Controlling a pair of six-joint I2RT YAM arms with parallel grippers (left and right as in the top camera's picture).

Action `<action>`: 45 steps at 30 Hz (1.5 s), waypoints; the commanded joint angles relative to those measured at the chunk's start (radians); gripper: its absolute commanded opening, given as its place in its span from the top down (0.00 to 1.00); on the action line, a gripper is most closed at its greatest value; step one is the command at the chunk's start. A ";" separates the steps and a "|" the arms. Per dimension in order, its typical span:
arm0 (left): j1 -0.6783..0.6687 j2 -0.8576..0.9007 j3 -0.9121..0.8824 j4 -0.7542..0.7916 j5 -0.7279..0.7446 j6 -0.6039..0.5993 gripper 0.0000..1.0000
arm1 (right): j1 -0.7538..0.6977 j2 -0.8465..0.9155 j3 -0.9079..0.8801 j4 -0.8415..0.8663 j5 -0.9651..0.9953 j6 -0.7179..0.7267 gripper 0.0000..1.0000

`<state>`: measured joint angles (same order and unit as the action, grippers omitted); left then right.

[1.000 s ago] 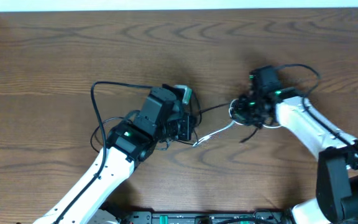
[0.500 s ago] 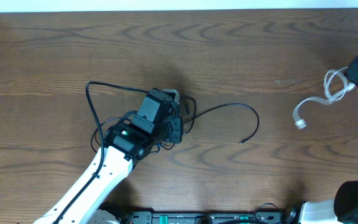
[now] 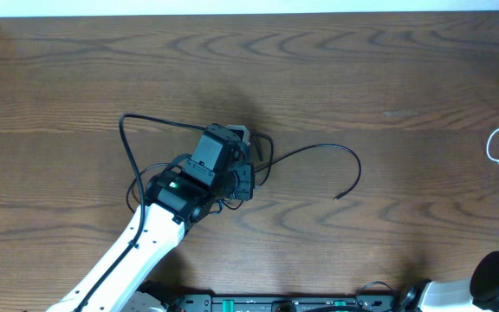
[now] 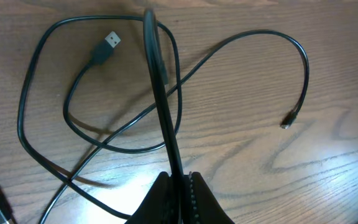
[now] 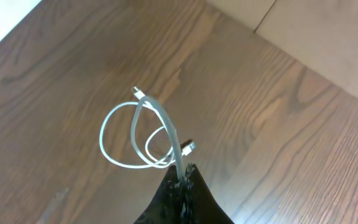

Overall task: Untangle cables
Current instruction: 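Carry the white cable to the right table edge and release it, then return the right gripper to the black cable at center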

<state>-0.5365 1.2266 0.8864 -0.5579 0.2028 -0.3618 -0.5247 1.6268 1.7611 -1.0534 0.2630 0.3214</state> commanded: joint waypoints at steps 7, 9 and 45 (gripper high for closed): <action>0.005 -0.007 0.001 -0.004 -0.013 0.014 0.93 | -0.015 -0.003 0.017 -0.035 -0.087 0.000 0.30; 0.005 -0.007 0.001 -0.010 -0.013 0.014 0.92 | -0.012 -0.003 0.016 -0.043 -0.100 -0.001 0.19; 0.166 -0.234 0.015 0.056 -0.241 0.062 0.93 | 0.892 -0.003 -0.696 0.510 -0.720 0.134 0.03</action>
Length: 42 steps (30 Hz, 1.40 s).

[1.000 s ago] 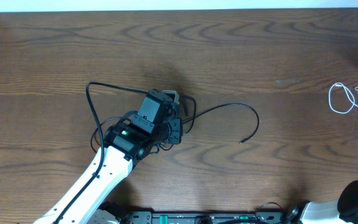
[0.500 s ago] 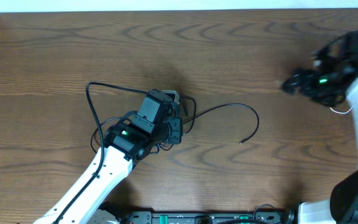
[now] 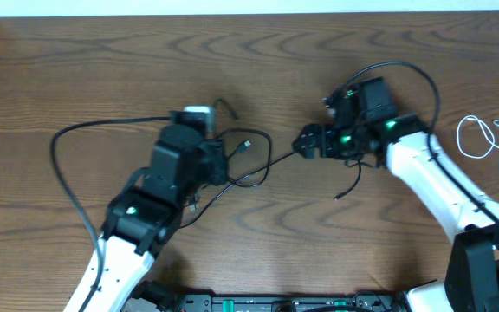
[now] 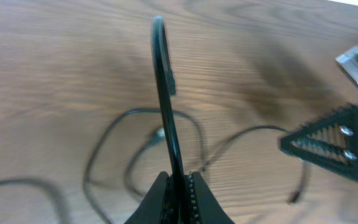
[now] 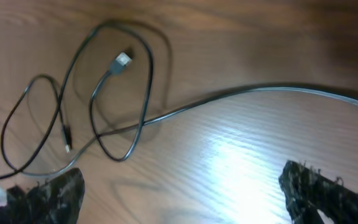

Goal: Untangle cables

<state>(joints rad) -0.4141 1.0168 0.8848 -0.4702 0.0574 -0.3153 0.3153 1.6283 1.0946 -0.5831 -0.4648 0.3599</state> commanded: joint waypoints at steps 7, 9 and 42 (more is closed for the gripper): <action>0.169 -0.033 0.016 -0.153 -0.098 0.000 0.92 | 0.218 -0.003 -0.078 0.175 0.185 0.200 0.05; 0.169 -0.031 0.016 -0.159 -0.069 0.000 0.92 | 0.258 0.003 -0.078 0.202 0.204 0.212 0.07; -0.011 0.201 0.016 0.497 0.482 -0.237 0.92 | 0.101 0.064 -0.074 0.115 0.140 0.010 0.13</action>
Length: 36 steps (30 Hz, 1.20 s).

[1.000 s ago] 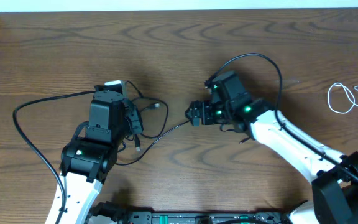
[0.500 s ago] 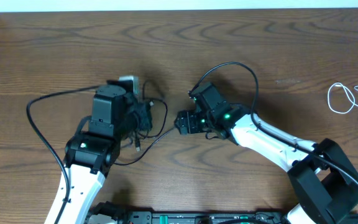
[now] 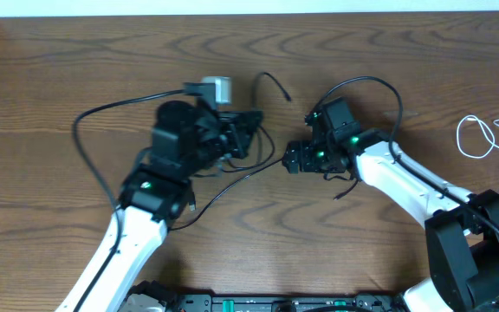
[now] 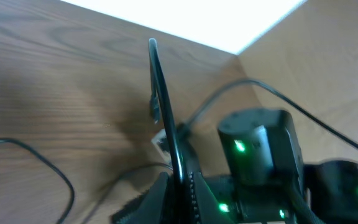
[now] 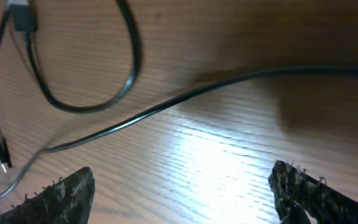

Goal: Untangle cables

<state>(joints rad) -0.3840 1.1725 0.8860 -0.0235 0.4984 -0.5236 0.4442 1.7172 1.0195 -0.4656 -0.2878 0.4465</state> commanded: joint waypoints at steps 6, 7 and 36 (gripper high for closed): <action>-0.087 0.130 0.014 0.260 0.040 -0.045 0.92 | -0.070 -0.025 0.001 -0.003 -0.074 -0.090 0.12; -0.088 0.138 0.014 0.288 0.040 -0.055 0.92 | -0.073 -0.025 0.001 -0.003 -0.091 -0.102 0.12; -0.037 0.175 0.015 0.697 -0.015 -0.475 0.92 | -0.076 -0.025 0.002 0.529 -0.709 -0.153 0.26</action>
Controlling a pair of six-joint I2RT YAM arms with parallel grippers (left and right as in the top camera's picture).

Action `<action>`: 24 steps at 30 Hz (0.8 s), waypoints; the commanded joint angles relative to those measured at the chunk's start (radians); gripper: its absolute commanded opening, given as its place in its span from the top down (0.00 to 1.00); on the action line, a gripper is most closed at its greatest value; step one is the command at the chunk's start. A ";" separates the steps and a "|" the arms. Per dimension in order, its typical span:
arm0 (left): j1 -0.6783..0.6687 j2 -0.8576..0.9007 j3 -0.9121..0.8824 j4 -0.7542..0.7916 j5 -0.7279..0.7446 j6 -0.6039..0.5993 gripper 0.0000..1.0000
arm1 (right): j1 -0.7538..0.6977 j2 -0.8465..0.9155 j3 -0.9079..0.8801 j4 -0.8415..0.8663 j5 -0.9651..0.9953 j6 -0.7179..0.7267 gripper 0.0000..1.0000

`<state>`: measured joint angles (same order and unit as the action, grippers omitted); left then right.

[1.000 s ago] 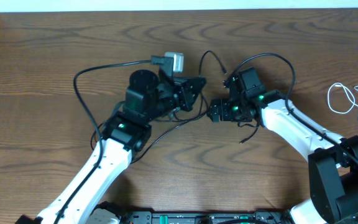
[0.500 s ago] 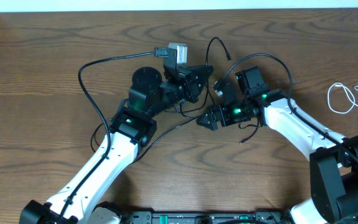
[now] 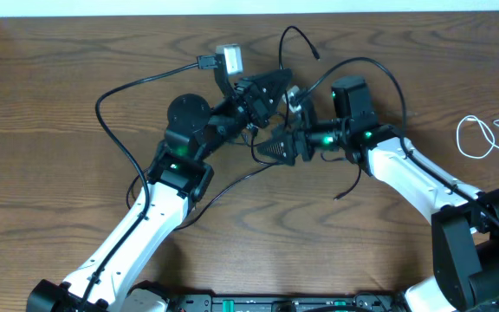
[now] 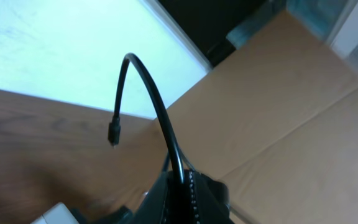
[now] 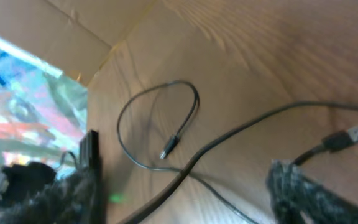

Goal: Untangle cables

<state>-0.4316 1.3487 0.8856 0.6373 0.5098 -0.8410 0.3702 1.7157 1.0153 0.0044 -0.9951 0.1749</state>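
Note:
A long black cable [image 3: 102,102] sprawls over the wooden table [image 3: 59,52], looping wide on the left and arching behind the right arm. My left gripper [image 3: 271,85] is raised near the table's back middle, shut on this cable. In the left wrist view the cable [image 4: 160,106] curves up out of the gripper [image 4: 180,180] to a small free plug. Just in front of it my right gripper [image 3: 277,146] is open, and a strand of the cable [image 5: 229,134] crosses between its jaws [image 5: 185,193]. A USB plug [image 5: 347,134] lies to the right.
A white cable [image 3: 458,134] lies coiled at the table's right edge. One thin black cable end [image 3: 336,198] rests in front of the right arm. Cardboard walls stand behind the table.
My left gripper has moved toward the back and tilted upward, still shut on the black cable, whose free end is now higher. The open right gripper has shifted slightly left under it.
At first my left gripper held the black cable in the tangle mid-table while the right was shut on the white cable far right. Then the white cable lay at the right and the right gripper was open at the black cable. Both grippers then closed in together.

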 commanded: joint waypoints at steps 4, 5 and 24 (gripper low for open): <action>0.029 -0.004 0.015 0.077 -0.051 -0.232 0.92 | -0.002 -0.023 0.006 0.112 0.048 0.177 0.74; 0.036 -0.004 0.015 0.084 -0.052 -0.235 0.92 | -0.002 -0.023 0.006 0.113 0.052 0.187 0.81; 0.141 -0.004 0.015 -0.576 0.021 0.152 0.32 | -0.036 -0.023 0.006 -0.281 0.632 0.122 0.99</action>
<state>-0.2916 1.3483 0.8867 0.1467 0.5102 -0.8787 0.3622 1.7119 1.0180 -0.2447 -0.5980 0.3336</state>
